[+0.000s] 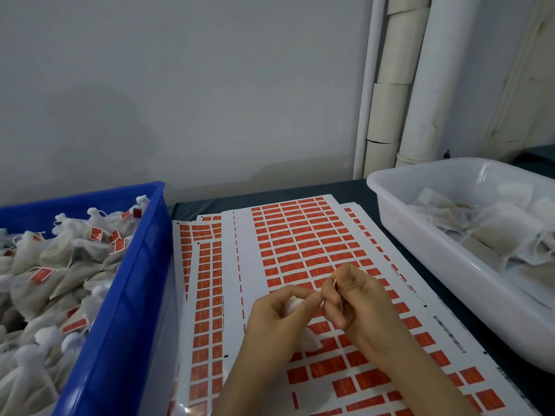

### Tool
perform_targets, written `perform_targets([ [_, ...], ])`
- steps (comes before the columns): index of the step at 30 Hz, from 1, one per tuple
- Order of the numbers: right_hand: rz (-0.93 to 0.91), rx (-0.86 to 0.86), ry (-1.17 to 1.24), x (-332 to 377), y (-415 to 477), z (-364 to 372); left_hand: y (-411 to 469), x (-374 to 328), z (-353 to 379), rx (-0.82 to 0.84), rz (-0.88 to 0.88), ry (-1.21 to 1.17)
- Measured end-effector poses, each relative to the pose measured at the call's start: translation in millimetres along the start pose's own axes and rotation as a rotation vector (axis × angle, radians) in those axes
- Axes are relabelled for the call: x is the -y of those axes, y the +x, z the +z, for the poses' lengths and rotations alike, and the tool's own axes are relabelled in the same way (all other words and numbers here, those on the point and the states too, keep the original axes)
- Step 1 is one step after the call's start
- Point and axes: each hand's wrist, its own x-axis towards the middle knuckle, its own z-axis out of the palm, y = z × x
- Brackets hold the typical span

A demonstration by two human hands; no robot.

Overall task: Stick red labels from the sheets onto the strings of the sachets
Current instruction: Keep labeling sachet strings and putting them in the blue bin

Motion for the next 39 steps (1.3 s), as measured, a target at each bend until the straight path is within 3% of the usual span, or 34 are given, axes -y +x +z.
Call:
perform_targets([
  [11,-0.082,-0.152,-0.098,-2,5,-3,3,11,0,0.028,-0.005,0.157],
  [15,-0.172,-0.109,-0.473,-8,6,-8,-1,14,-8,-0.018,0.009,0.086],
  [20,-0.169,0.048,-0.876,-25,7,0,2,20,-7,-0.101,0.048,0.188],
  [27,-0.293,-0.086,-1.048,-30,10,-4,4,27,-5,-0.116,0.278,0.57],
  [30,-0.369,-0.137,-1.092,-32,11,-5,6,28,-7,-0.174,0.337,0.541],
  [33,-0.382,-0.154,-1.029,-29,11,-4,4,21,-6,-0.266,0.248,0.376],
  [37,-0.362,-0.127,-1.018,-29,7,-1,2,11,-7,-0.117,-0.014,0.114],
  [39,-0.372,-0.118,-1.029,-30,5,1,2,5,-5,-0.119,-0.141,0.06],
])
